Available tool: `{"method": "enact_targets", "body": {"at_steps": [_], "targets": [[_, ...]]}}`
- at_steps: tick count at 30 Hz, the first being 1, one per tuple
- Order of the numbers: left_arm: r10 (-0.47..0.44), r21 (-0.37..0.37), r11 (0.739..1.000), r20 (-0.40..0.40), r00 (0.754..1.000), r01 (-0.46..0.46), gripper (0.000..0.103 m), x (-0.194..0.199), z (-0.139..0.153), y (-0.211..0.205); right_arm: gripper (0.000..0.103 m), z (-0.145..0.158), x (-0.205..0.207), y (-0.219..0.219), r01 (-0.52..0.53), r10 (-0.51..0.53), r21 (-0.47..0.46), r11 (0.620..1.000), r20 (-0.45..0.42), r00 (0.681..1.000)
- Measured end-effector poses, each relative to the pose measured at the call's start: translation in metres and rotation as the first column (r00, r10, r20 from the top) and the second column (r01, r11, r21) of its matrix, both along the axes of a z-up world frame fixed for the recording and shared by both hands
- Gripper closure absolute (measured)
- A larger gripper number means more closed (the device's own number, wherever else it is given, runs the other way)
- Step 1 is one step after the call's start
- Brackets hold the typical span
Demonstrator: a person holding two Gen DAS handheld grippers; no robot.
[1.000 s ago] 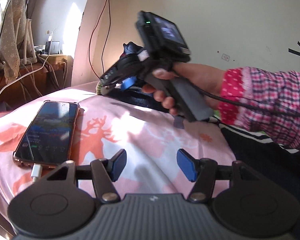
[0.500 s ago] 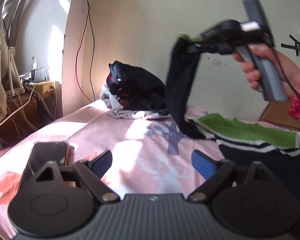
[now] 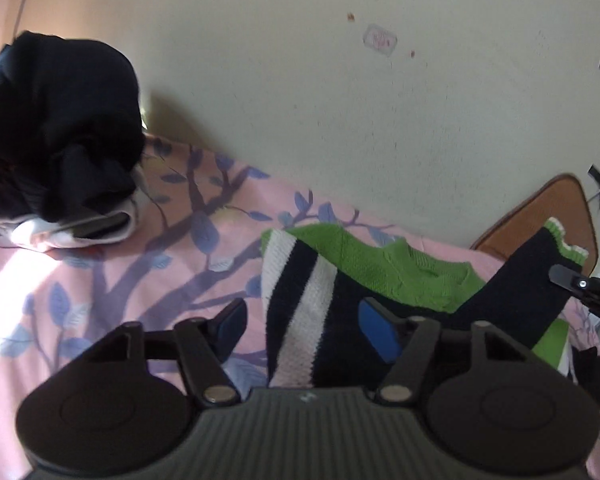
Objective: Fold small clothes
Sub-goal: 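Lay the held sleeve across the sweater body and open the right gripper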
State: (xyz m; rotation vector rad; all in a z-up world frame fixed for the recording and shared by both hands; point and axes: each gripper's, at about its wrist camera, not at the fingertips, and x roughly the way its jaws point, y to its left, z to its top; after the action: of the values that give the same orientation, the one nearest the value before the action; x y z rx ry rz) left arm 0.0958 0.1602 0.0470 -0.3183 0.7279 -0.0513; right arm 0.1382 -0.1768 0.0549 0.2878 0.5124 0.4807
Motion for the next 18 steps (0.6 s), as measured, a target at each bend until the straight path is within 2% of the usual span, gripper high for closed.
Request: {"method": "enact_targets", "body": {"at_steps": [1, 2, 3, 4, 5, 6, 8, 10, 12, 14, 15, 16, 17, 18], "targets": [[-0.010, 0.020, 1.000, -0.027, 1.000, 0.011, 0.064, 0.010, -0.007, -0.007, 0.092, -0.006, 0.000, -0.006, 0.013, -0.013, 0.004, 1.000, -0.009, 1.000], [-0.016, 0.038, 0.999, -0.041, 0.999, 0.018, 0.067, 0.015, -0.012, -0.014, 0.092, -0.011, 0.000, -0.014, 0.023, -0.023, 0.007, 1.000, -0.020, 1.000], [-0.018, 0.057, 0.998, -0.045, 0.999, 0.020, 0.077, 0.019, -0.015, -0.020, 0.092, -0.016, 0.000, -0.021, 0.033, -0.033, 0.015, 0.999, -0.033, 0.999], [-0.018, 0.078, 0.997, -0.046, 0.999, 0.022, 0.094, 0.021, -0.018, -0.026, 0.092, -0.020, 0.001, -0.018, 0.041, -0.040, 0.023, 0.999, -0.043, 0.998], [-0.017, 0.096, 0.995, -0.046, 0.999, 0.021, 0.101, 0.023, -0.021, -0.030, 0.092, -0.023, 0.001, -0.022, 0.053, -0.051, 0.029, 0.998, -0.051, 0.997], [-0.010, 0.114, 0.993, -0.034, 0.999, 0.013, 0.101, 0.025, -0.022, -0.033, 0.092, -0.026, 0.002, -0.026, 0.065, -0.063, 0.032, 0.997, -0.063, 0.996], [0.032, 0.135, 0.990, 0.037, 0.999, -0.037, 0.101, 0.020, -0.023, -0.035, 0.092, -0.032, 0.008, -0.024, 0.078, -0.074, 0.039, 0.996, -0.083, 0.994], [0.067, 0.121, 0.989, 0.118, 0.991, -0.081, 0.101, 0.010, -0.020, -0.033, 0.092, -0.038, 0.008, -0.031, 0.098, -0.092, 0.065, 0.993, -0.088, 0.992], [0.113, 0.144, 0.980, 0.140, 0.984, -0.133, 0.101, 0.009, -0.021, -0.033, 0.092, -0.037, 0.003, -0.039, 0.101, -0.093, 0.122, 0.987, -0.067, 0.993], [0.155, 0.147, 0.974, 0.117, 0.981, -0.171, 0.101, 0.011, -0.027, -0.029, 0.086, -0.039, 0.003, -0.043, 0.109, -0.102, 0.130, 0.986, -0.065, 0.993], [0.171, 0.132, 0.975, 0.088, 0.981, -0.181, 0.101, 0.014, -0.031, -0.025, 0.082, -0.042, 0.005, -0.042, 0.137, -0.129, 0.085, 0.987, -0.093, 0.987], [0.179, 0.099, 0.978, 0.063, 0.982, -0.185, 0.101, 0.015, -0.032, -0.020, 0.065, -0.046, 0.009, -0.039, 0.160, -0.157, 0.011, 0.987, -0.139, 0.978], [0.181, 0.076, 0.980, 0.059, 0.982, -0.185, 0.100, 0.015, -0.032, -0.016, 0.061, -0.049, 0.012, -0.039, 0.176, -0.182, -0.053, 0.983, -0.173, 0.968], [0.173, 0.060, 0.982, 0.061, 0.983, -0.177, 0.100, 0.014, -0.029, -0.013, 0.061, -0.051, 0.011, -0.042, 0.193, -0.204, -0.079, 0.978, -0.176, 0.963]]}}
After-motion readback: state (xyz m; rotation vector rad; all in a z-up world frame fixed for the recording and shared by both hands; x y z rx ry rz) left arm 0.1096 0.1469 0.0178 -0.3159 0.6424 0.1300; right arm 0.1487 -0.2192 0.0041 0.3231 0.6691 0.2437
